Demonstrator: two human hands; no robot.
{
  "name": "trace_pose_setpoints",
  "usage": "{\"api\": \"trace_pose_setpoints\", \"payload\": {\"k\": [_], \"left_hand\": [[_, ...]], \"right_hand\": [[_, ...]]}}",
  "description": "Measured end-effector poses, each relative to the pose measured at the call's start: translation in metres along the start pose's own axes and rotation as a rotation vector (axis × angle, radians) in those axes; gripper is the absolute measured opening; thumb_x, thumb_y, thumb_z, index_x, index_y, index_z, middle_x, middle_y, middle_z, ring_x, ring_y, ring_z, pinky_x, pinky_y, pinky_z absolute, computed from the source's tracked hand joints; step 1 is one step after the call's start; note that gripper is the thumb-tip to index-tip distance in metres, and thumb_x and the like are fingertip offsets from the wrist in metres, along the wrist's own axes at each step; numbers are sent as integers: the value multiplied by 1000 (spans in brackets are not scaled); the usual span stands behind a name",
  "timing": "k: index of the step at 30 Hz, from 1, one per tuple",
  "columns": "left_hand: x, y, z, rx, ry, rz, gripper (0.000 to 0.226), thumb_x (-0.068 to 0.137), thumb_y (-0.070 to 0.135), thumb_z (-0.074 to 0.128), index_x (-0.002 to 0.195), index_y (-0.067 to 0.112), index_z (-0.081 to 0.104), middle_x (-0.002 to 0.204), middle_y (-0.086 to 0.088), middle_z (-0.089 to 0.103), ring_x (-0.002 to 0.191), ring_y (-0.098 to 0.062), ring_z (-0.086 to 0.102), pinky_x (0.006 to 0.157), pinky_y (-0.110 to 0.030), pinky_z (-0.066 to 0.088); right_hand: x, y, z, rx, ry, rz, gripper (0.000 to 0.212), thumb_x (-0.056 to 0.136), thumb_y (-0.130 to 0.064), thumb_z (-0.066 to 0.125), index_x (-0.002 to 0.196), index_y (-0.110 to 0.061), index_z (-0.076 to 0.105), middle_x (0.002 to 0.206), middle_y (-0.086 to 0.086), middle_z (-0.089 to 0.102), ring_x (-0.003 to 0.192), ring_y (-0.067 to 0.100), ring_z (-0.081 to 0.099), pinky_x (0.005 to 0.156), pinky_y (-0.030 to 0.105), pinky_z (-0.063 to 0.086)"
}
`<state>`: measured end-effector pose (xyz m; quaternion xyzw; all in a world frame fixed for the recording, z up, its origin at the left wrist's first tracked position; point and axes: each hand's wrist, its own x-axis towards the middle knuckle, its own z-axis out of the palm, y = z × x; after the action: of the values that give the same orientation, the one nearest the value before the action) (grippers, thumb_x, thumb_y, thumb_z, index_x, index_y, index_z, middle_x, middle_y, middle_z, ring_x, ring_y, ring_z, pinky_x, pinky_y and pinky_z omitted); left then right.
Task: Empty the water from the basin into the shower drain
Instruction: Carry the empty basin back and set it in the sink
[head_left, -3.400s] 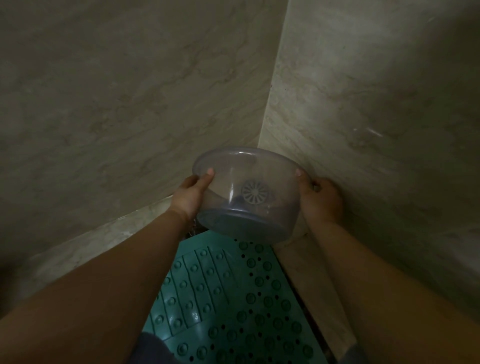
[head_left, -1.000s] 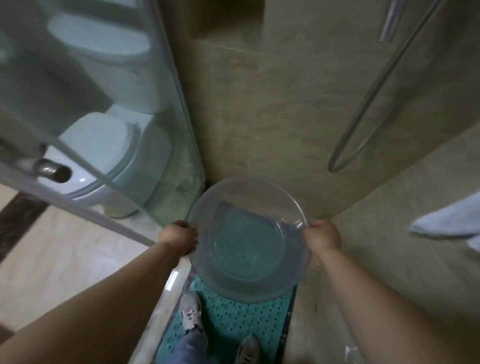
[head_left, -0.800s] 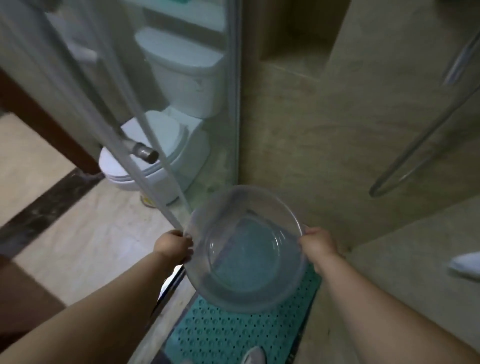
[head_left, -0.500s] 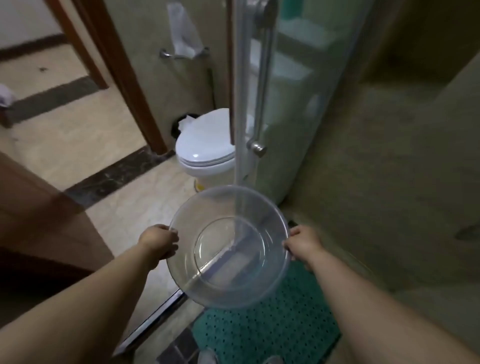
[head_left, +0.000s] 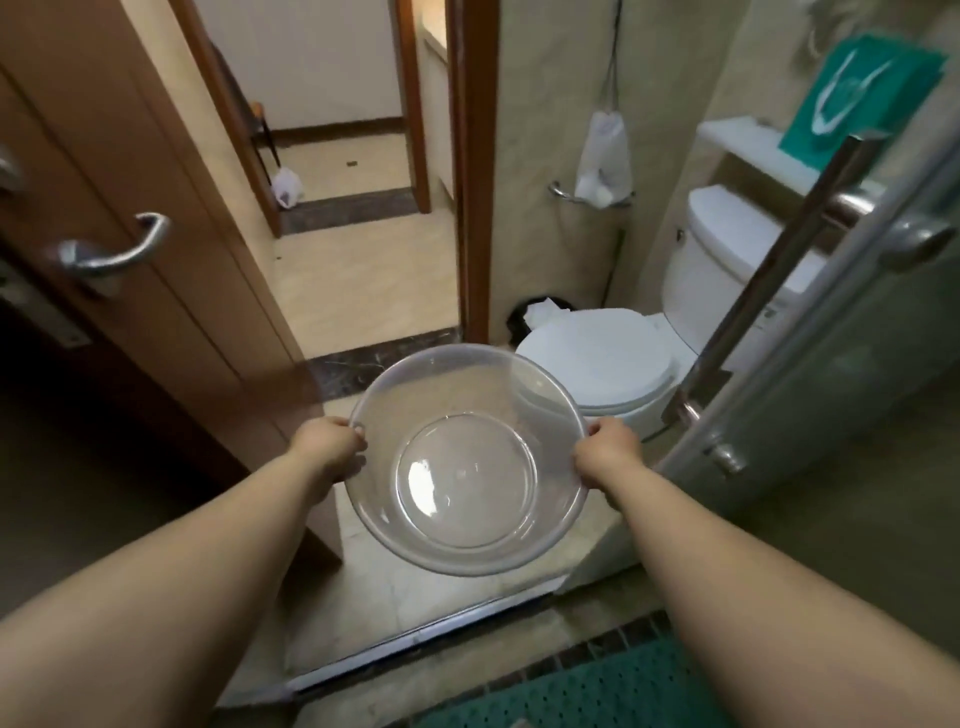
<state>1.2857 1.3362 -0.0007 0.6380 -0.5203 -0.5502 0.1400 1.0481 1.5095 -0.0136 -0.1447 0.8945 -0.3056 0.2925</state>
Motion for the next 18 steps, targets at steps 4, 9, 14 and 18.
{"api": "trace_pose_setpoints", "payload": {"k": [4,9,14,18], "left_hand": [[4,37,-10,-32,63,53,24,91,-2,51,111,3,65,95,-21,59,59,-23,53,52,-27,50],[26,80,-21,-50,138,71,28,91,-1,52,115,2,65,98,-20,63,70,-27,61,62,-29,56],[79,131,-26,0,160,92,31,92,9,51,121,3,63,118,-19,66,110,-35,63,100,-43,52],[144,177,-32,49,231,114,28,86,4,53,109,-1,69,111,-25,68,103,-39,65,93,-45,56]], "right_hand": [[32,-57,-8,-55,-19,-118,32,79,-8,52,109,-8,63,111,18,66,102,37,64,89,38,53],[71,-124,-9,-90,-31,-219,26,83,-3,48,105,-5,61,109,22,64,100,40,64,90,43,54],[125,-195,-2,-124,-18,-255,30,87,-2,48,112,-4,63,103,20,62,93,36,62,78,39,52],[173,-251,11,-159,5,-284,29,84,-6,50,110,-5,64,100,17,64,90,36,61,71,32,47]]}}
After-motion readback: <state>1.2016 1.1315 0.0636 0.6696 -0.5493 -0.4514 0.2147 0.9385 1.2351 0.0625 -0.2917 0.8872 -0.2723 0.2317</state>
